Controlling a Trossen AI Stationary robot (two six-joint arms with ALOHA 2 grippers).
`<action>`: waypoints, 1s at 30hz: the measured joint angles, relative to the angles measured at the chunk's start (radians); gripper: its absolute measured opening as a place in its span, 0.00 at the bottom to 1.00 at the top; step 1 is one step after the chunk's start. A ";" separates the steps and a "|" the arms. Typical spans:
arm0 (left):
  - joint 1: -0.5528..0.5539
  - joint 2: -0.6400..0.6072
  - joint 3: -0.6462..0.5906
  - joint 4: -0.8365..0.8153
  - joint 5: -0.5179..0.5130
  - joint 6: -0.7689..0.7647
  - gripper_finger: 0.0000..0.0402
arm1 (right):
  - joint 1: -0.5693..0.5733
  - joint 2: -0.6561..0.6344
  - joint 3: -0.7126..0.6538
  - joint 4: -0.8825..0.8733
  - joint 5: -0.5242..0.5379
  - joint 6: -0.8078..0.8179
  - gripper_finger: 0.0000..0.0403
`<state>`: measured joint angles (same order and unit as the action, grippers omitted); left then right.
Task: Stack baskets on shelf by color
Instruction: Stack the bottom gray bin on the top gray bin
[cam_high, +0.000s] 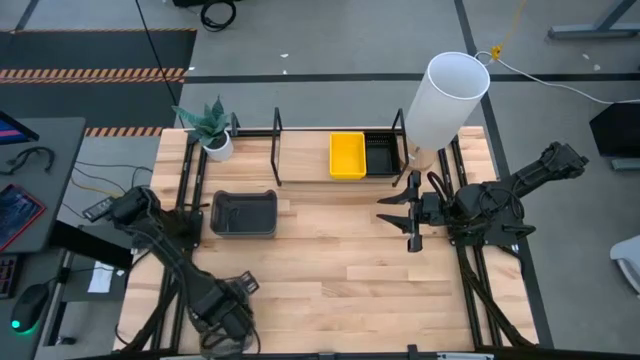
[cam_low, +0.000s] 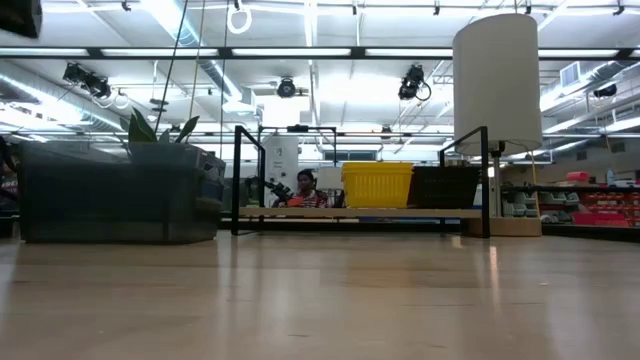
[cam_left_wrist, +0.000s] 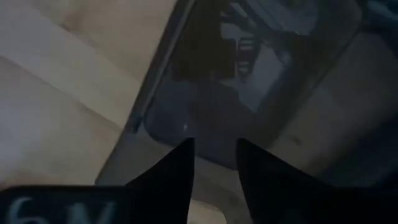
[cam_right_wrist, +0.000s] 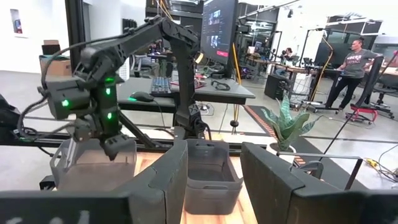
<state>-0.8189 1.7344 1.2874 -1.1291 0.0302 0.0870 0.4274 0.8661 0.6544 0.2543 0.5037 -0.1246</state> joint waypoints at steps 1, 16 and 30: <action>0.013 0.001 -0.015 0.022 0.003 0.010 0.30 | 0.000 0.000 0.000 0.000 0.000 0.000 0.38; 0.220 0.000 -0.165 0.214 -0.397 -0.004 0.25 | 0.000 0.000 0.000 -0.001 0.000 0.009 0.38; 0.216 -0.022 0.039 -0.045 -0.156 0.089 0.24 | 0.001 0.009 0.000 -0.009 -0.001 0.028 0.38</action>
<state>-0.6033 1.7123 1.3262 -1.1743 -0.1257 0.1759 0.4286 0.8756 0.6544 0.2455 0.5030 -0.0967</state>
